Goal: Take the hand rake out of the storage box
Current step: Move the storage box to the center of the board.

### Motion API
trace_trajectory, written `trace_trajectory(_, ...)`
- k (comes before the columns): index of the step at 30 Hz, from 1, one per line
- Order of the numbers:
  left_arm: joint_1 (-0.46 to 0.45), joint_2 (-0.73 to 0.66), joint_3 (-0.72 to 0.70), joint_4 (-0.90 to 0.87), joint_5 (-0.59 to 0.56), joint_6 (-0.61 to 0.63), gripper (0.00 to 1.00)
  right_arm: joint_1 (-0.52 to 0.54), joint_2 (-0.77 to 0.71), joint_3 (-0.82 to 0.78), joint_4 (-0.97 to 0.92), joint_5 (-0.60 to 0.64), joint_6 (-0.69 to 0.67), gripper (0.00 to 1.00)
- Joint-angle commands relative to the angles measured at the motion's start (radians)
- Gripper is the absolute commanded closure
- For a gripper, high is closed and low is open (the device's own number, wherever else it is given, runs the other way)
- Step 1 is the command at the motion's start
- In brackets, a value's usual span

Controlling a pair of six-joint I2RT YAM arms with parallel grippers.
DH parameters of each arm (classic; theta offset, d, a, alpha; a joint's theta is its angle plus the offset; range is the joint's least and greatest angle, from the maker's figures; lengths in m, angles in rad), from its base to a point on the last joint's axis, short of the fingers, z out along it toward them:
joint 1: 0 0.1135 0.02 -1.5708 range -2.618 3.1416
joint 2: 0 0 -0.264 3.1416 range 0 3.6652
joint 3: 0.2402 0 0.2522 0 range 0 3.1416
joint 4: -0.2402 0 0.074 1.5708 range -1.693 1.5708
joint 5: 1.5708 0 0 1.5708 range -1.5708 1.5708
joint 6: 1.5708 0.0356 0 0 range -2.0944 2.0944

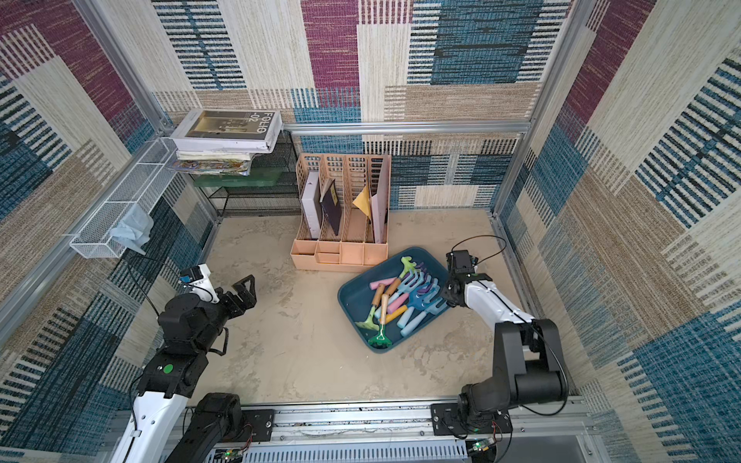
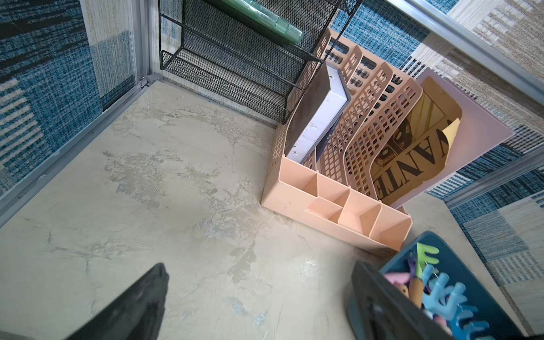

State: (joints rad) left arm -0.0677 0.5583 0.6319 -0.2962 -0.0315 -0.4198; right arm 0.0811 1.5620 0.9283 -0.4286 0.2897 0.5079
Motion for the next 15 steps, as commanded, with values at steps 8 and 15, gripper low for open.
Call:
trace_trajectory(8,-0.001,-0.052,-0.021,0.014,-0.041,-0.012,0.01,-0.001,0.410,0.398,-0.178,0.211,-0.191,0.84)
trace_trajectory(15,-0.002,-0.043,-0.018,0.015,-0.035,-0.010,0.01,0.059,0.343,0.459,-0.284,0.255,-0.073,0.34)
